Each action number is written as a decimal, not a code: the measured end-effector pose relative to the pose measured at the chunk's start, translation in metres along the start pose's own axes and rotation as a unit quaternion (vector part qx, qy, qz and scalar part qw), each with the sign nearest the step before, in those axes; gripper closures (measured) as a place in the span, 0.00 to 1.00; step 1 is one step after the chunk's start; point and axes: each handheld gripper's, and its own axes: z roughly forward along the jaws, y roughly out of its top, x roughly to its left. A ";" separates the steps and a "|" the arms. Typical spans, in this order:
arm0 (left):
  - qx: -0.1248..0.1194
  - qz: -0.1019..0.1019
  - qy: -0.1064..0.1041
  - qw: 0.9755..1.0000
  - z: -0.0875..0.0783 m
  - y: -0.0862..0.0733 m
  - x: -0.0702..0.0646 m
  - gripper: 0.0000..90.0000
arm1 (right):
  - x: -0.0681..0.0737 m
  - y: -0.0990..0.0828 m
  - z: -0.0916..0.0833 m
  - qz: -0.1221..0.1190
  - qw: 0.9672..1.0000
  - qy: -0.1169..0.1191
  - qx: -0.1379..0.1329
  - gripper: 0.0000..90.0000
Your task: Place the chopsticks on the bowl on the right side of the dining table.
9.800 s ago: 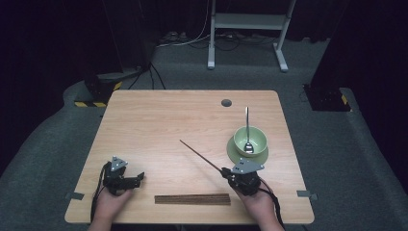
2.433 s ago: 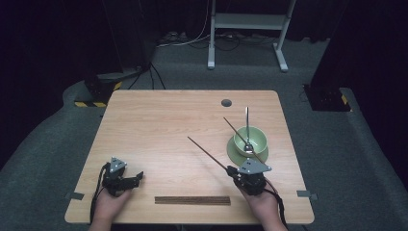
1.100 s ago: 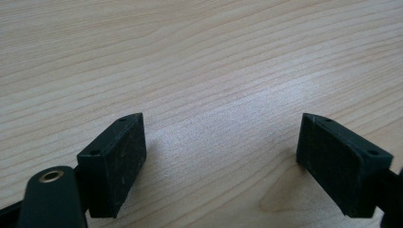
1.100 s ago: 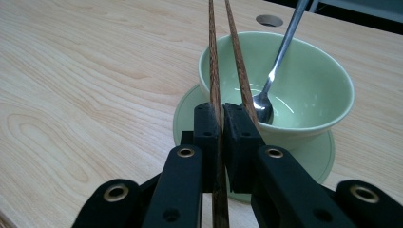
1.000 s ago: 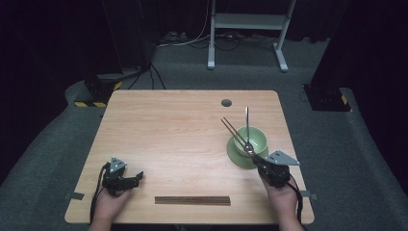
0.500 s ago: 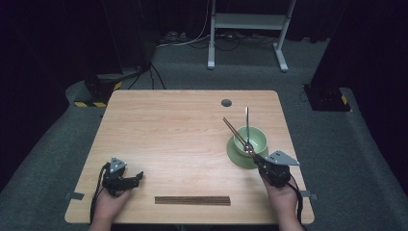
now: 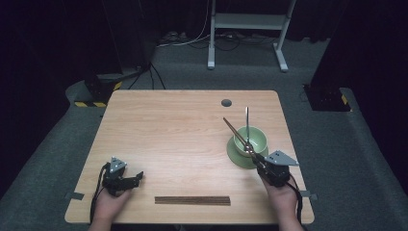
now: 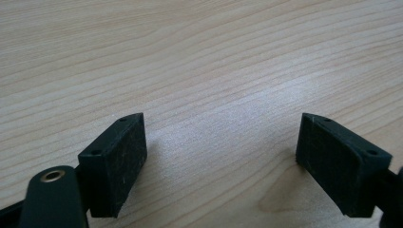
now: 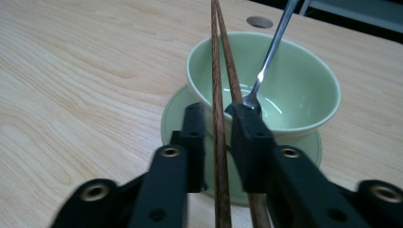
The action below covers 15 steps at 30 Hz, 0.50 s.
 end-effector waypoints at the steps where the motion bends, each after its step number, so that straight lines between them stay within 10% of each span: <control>1: 0.000 0.000 0.000 1.000 0.000 0.000 0.000 0.20 | -0.001 0.001 -0.002 0.002 1.000 0.000 -0.004 0.78; 15: 0.000 0.001 0.001 1.000 0.000 0.000 0.000 0.20 | -0.017 -0.017 -0.010 0.058 0.998 0.018 -0.015 0.54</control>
